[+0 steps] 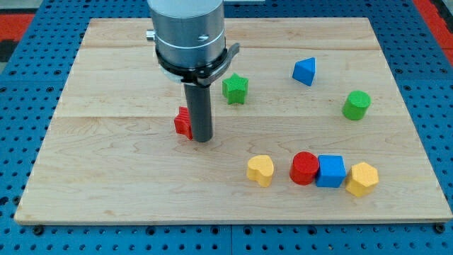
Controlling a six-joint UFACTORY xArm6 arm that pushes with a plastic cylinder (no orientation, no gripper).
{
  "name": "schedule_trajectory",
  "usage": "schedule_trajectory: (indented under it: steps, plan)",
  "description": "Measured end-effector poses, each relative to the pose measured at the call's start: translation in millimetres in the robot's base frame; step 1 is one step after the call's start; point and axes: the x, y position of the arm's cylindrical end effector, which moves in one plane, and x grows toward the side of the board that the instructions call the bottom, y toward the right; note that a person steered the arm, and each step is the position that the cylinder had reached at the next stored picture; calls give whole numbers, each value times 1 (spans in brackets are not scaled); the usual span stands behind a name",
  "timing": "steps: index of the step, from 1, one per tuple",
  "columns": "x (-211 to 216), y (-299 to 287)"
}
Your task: Push the yellow hexagon into the blue cube
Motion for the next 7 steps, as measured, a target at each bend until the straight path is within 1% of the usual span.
schedule_trajectory:
  steps: [2, 3, 4, 5, 6, 7]
  plan:
    - [-2, 86]
    - [-5, 161]
    - [13, 201]
    - [36, 178]
    - [38, 252]
    - [39, 296]
